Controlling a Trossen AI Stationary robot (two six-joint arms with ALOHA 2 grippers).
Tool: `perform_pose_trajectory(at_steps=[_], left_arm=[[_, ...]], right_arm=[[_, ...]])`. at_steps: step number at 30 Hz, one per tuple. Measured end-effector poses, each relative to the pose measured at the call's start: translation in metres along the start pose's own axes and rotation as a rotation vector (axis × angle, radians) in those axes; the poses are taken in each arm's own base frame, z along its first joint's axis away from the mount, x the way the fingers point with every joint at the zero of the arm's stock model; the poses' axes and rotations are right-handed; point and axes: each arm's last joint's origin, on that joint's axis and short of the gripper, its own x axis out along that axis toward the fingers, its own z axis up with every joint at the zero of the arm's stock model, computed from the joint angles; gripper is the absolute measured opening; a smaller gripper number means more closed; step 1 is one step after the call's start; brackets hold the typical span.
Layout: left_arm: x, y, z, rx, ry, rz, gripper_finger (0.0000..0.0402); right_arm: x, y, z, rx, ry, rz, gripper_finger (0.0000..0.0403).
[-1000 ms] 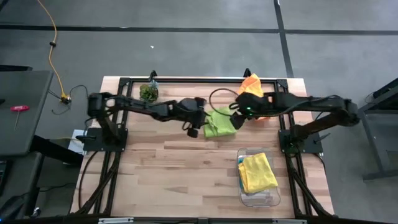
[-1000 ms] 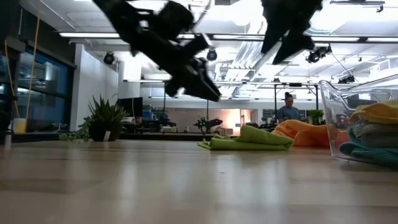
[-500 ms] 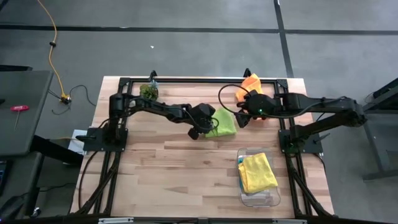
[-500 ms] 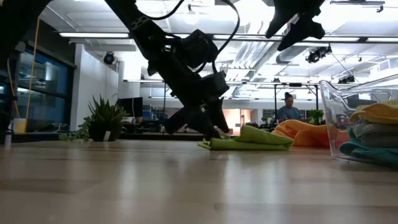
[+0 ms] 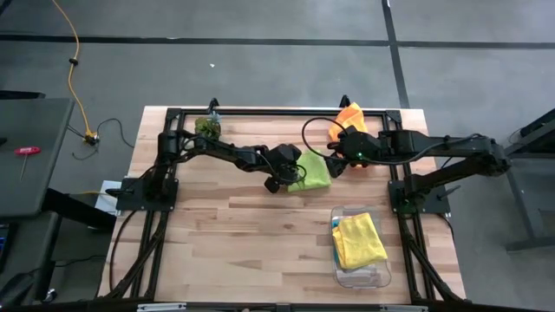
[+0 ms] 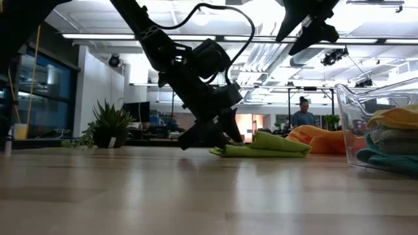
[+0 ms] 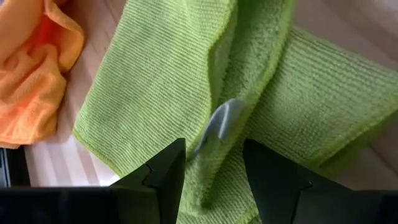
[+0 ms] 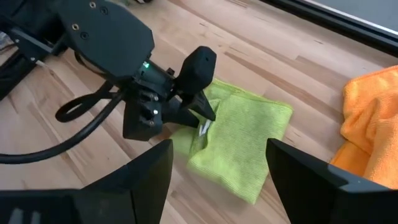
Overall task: Fold microfiber towels
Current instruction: Fold the green microfiber cloth
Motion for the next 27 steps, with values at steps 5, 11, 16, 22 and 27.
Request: perform_pose_trajectory(at_steps=[5,11,16,22,27], left_arm=[[0.002,0.0,0.002,-0.062,-0.022,0.022,0.0154],[0.002,0.001,0.002,-0.186,-0.023,0.018,0.014],[0.002,0.001,0.001,-0.236,-0.025,0.016,0.0068],[0.002,-0.005,0.0,-0.274,0.003,-0.035,0.0011],[-0.002,-0.011,-0.003,-0.282,0.036,-0.129,0.0003]], right_arm=[[0.003,0.002,0.001,0.003,-0.008,0.008,0.0249],[0.009,0.006,0.002,0.006,-0.015,0.015,0.0249],[0.012,0.008,0.003,0.005,-0.014,0.014,0.0249],[0.012,0.008,0.003,0.007,-0.015,0.019,0.0249],[0.011,0.008,0.003,0.009,-0.02,0.024,0.0249]])
